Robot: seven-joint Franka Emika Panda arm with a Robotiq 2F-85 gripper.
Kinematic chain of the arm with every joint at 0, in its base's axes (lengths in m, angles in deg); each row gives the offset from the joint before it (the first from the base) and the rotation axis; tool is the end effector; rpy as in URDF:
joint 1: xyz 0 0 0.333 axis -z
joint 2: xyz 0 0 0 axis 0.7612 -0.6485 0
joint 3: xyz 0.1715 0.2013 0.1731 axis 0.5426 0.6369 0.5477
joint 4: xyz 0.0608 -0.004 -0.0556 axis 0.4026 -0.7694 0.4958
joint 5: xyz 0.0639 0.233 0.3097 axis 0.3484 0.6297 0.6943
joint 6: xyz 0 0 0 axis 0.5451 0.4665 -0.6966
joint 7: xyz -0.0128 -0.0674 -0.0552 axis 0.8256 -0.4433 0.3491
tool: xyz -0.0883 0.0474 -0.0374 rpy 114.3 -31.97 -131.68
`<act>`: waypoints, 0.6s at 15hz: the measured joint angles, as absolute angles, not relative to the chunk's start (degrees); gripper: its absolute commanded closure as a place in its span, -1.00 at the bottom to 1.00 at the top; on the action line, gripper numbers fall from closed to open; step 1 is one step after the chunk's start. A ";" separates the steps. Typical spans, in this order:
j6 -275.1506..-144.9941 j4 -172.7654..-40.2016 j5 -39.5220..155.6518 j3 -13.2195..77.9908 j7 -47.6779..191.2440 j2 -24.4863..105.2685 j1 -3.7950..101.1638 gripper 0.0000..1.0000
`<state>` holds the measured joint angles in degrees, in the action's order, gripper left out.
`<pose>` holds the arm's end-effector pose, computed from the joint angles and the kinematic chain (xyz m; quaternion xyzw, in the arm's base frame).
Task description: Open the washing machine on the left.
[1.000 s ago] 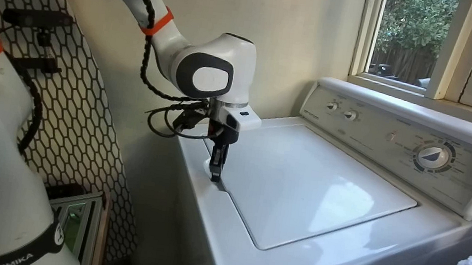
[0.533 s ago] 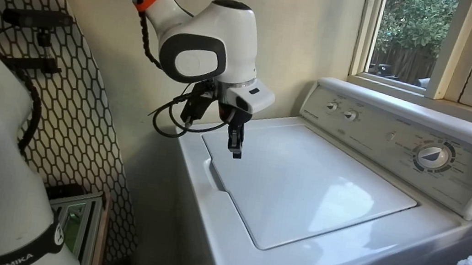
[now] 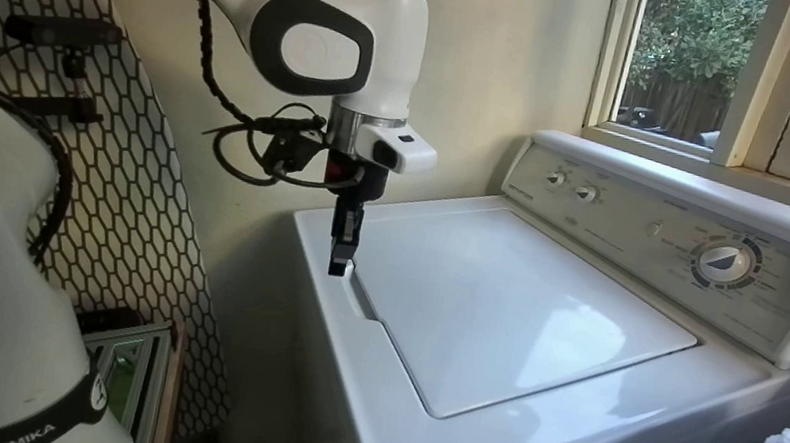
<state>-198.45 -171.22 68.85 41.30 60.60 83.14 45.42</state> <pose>0.3459 0.0586 0.3454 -0.9915 0.1049 0.0747 0.0203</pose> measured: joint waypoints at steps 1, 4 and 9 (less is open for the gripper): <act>-195.86 -171.08 67.93 41.61 60.48 84.31 45.62 0.33; -194.27 -171.14 70.48 41.68 59.03 86.05 45.69 -0.11; -194.56 -171.11 79.33 39.17 56.12 85.57 47.03 -0.87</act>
